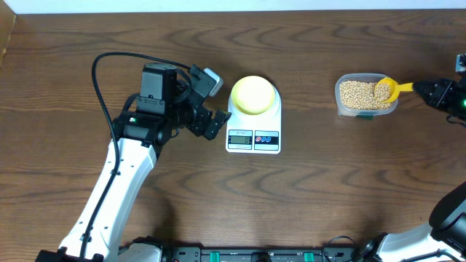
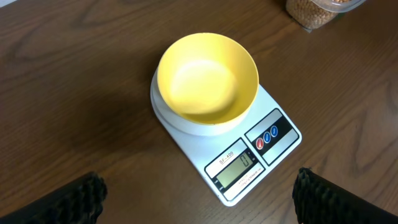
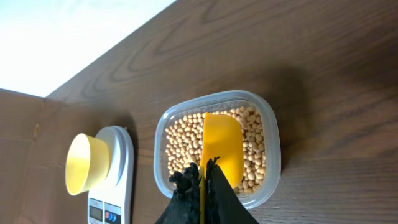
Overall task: Scoop item into bowl and weigh 50g on scale
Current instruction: 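Drag the scoop through the soybeans and tilt it up to fill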
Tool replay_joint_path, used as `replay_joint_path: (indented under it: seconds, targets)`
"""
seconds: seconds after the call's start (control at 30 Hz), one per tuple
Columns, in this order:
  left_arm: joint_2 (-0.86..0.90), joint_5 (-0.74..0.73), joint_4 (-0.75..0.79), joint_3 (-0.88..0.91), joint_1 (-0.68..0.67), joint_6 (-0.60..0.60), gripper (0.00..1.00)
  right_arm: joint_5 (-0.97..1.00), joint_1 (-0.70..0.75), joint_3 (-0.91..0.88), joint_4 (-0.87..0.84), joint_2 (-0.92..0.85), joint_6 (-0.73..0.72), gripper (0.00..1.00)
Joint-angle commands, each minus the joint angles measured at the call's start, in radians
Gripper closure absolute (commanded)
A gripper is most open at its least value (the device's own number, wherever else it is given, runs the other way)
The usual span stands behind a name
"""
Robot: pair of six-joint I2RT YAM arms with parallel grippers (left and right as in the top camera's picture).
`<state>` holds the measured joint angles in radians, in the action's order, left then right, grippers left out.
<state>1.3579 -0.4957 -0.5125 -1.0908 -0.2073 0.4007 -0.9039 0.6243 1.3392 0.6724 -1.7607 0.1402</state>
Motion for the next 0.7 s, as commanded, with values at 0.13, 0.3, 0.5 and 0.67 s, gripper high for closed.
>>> replay_joint_path:
  seconds: [0.13,0.3,0.5,0.67]
  targets:
    - [-0.015,-0.009,0.001,-0.006,-0.002,0.017,0.02,-0.113,0.03,-0.008,0.0,-0.009,0.014,0.99]
    - [-0.015,-0.009,0.001,-0.006,-0.002,0.017,0.02,-0.169,0.031,-0.008,-0.002,-0.009,0.013,0.99]
    - [-0.015,-0.01,0.001,-0.006,-0.002,0.017,0.02,-0.18,0.029,-0.008,-0.008,-0.009,-0.037,0.99]
    - [-0.015,-0.009,0.001,-0.006,-0.002,0.017,0.02,-0.18,0.029,-0.008,-0.009,-0.009,-0.099,0.99]
